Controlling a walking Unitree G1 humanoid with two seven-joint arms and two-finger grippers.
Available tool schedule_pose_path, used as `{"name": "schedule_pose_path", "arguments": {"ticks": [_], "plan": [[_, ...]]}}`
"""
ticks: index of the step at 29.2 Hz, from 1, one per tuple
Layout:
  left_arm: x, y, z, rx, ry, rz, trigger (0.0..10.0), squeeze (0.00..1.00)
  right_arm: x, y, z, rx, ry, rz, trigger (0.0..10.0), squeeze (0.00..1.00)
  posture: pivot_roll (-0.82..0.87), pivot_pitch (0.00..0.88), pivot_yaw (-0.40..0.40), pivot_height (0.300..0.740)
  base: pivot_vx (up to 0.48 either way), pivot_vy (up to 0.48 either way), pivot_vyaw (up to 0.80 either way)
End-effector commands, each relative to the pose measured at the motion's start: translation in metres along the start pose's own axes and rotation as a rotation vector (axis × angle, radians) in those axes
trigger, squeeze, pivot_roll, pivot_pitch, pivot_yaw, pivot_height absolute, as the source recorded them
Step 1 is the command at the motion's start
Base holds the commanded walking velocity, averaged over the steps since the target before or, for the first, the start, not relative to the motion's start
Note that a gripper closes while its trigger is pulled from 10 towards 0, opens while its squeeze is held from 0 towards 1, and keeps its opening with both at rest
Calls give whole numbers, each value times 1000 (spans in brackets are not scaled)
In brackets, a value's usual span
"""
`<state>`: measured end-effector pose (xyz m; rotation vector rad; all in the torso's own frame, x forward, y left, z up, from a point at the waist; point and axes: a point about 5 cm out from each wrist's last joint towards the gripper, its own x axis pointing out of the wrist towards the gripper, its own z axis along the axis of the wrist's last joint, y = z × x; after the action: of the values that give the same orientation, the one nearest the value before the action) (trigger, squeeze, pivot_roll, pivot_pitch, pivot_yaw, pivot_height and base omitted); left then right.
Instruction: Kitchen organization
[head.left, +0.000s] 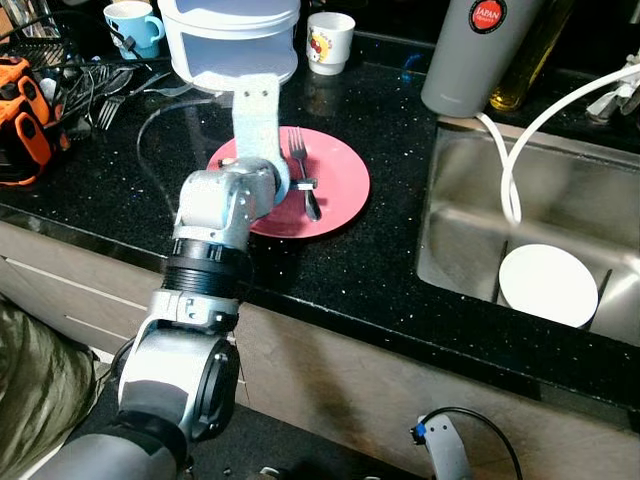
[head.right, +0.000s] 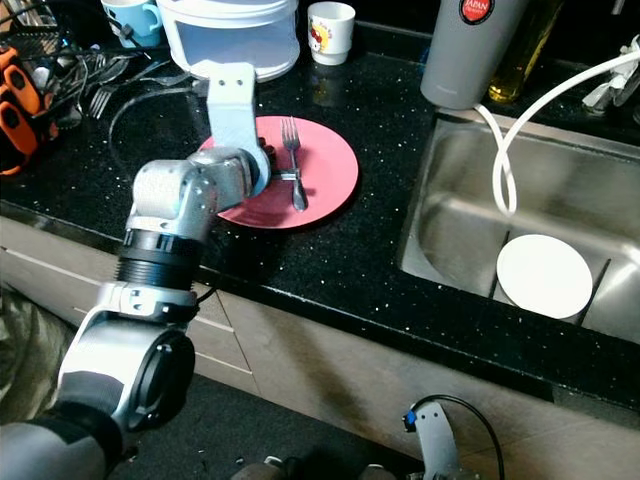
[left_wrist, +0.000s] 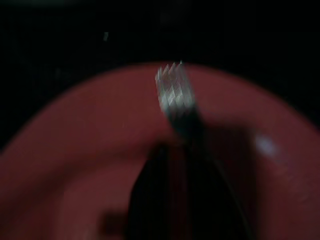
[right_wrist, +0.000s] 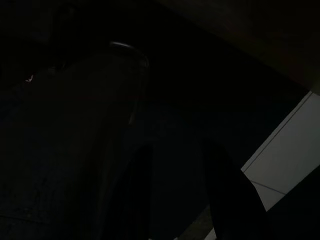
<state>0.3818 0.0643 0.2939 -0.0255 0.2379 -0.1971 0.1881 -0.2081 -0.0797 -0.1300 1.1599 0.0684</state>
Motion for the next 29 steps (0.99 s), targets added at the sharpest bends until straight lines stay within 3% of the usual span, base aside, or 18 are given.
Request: {"name": "schedule_pose_path", "arguments": {"ticks": [1, 12, 13, 14, 15, 29], "plan": [[-3, -6, 8, 49, -39, 6, 10000, 1000, 0, -2, -1, -5, 7, -9, 10000, 0, 60, 186, -31, 740, 0, 0, 0], [0, -22, -3, 124, -1, -12, 10000, 1000, 0, -2, -2, -1, 7, -9, 10000, 0, 59, 189, -27, 740, 0, 0, 0], [1, -24, -11, 143, 32, -6, 10000, 129, 0, -2, -2, -2, 8, -9, 10000, 0, 59, 190, -28, 740, 0, 0, 0], [1, -24, -11, 143, 32, -6, 10000, 129, 0, -2, -2, -2, 8, -9, 10000, 0, 59, 190, -28, 740, 0, 0, 0], [3, -25, -20, 156, 69, -7, 10000, 0, 0, -2, -2, -3, 8, -8, 10000, 0, 59, 190, -28, 740, 0, 0, 0], [8, -23, -36, 151, 123, -8, 10000, 0, 0, -3, -2, -2, 7, -12, 10000, 0, 56, 189, -30, 740, 0, 0, 0]]}}
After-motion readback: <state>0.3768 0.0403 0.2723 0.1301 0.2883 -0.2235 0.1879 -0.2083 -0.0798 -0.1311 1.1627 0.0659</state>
